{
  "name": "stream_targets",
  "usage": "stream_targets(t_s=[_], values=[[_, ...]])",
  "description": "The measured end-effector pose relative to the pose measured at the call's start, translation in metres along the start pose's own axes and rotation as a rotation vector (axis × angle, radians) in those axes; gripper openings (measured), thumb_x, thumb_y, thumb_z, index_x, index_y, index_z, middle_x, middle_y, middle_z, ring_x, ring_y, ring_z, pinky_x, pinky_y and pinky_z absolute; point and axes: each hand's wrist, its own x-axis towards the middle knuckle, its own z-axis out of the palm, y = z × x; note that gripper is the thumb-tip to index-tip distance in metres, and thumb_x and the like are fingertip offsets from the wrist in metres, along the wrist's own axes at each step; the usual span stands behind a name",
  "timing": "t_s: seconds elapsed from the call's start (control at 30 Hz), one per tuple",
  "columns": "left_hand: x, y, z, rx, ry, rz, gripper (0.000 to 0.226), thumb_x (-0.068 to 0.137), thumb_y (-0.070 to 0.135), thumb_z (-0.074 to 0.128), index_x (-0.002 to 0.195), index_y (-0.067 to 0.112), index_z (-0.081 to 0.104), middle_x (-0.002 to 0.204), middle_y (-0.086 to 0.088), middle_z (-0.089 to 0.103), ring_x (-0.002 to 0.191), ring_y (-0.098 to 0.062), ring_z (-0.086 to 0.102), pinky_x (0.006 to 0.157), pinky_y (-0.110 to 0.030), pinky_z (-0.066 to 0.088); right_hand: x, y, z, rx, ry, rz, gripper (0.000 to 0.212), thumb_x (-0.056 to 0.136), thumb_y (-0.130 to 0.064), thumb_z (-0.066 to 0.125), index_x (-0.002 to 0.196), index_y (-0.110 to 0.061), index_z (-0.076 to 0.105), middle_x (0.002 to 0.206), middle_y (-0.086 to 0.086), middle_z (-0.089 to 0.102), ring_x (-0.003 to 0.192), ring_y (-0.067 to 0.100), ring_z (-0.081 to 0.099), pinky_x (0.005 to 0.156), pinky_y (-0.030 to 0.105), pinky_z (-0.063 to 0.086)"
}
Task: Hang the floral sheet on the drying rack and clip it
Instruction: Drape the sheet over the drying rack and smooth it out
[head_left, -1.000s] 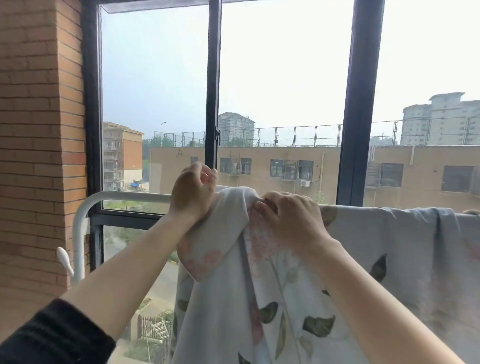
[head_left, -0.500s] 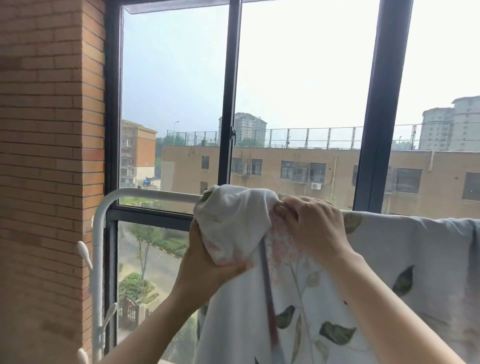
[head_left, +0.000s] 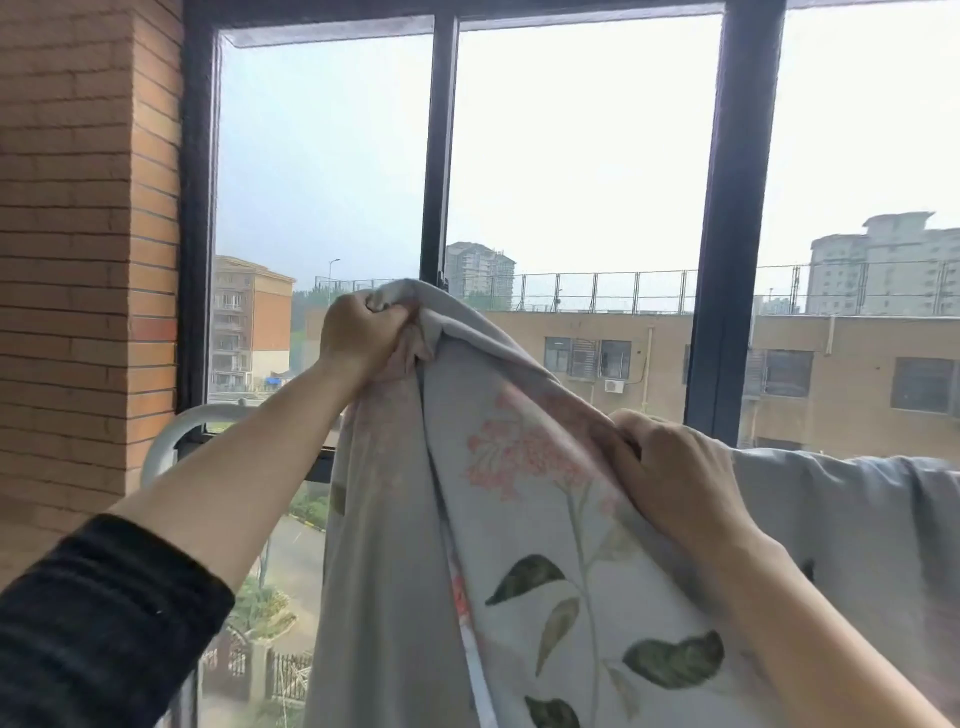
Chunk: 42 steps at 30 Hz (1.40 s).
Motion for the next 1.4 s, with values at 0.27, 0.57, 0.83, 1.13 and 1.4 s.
stream_targets(t_s=[0.27,0.57,0.83,1.13,1.4], values=[[-0.008,-0.029,0.003,-0.042,-0.302,-0.36,0.099,0.079,0.083,0.021,0.13,0.004,0.052,0.116,-0.012,0.061,0.099,-0.022,0.059,0.094,-0.039,0.042,0.004,0.023,-0.007,-0.087,0.018,0.206,0.037,0.098,-0.033,0.035,0.091,-0.021,0.068,0.09,0.004,0.072,0.088,0.029,0.062,0.065,0.032,0.031],[-0.077,-0.048,-0.028,0.102,-0.11,0.217,0.068,0.072,0.071,0.053,0.12,0.022,0.052,0.117,0.005,0.057,0.101,-0.01,0.056,0.08,-0.023,0.047,0.006,-0.008,-0.006,0.168,-0.025,0.104,0.024,0.095,-0.037,0.047,0.098,-0.027,0.069,0.088,-0.006,0.071,0.083,0.02,0.062,0.066,0.029,0.036],[-0.06,-0.026,-0.023,0.366,-0.321,0.217,0.008,0.091,0.042,0.055,0.095,0.038,0.061,0.096,0.006,0.064,0.096,-0.02,0.06,0.076,-0.029,0.043,0.009,-0.048,-0.001,0.234,-0.099,-0.075,0.029,0.09,-0.053,0.051,0.108,-0.035,0.065,0.092,-0.016,0.068,0.077,0.005,0.059,0.066,0.023,0.039],[-0.018,-0.031,-0.009,0.289,-0.151,-0.155,0.031,0.09,0.023,0.058,0.111,0.0,0.061,0.096,-0.005,0.061,0.091,-0.023,0.058,0.062,-0.025,0.043,0.005,-0.038,0.014,0.093,-0.027,-0.104,0.031,0.089,-0.057,0.047,0.097,-0.034,0.066,0.09,-0.011,0.07,0.088,0.017,0.063,0.067,0.028,0.032],[-0.112,-0.072,-0.046,0.029,-0.065,-0.101,0.04,0.084,0.053,0.06,0.097,0.015,0.055,0.088,0.005,0.059,0.082,-0.015,0.058,0.063,-0.021,0.039,0.008,-0.042,0.016,0.107,-0.034,-0.098,0.032,0.092,-0.052,0.048,0.11,-0.033,0.068,0.104,-0.008,0.072,0.099,0.021,0.064,0.079,0.032,0.043]])
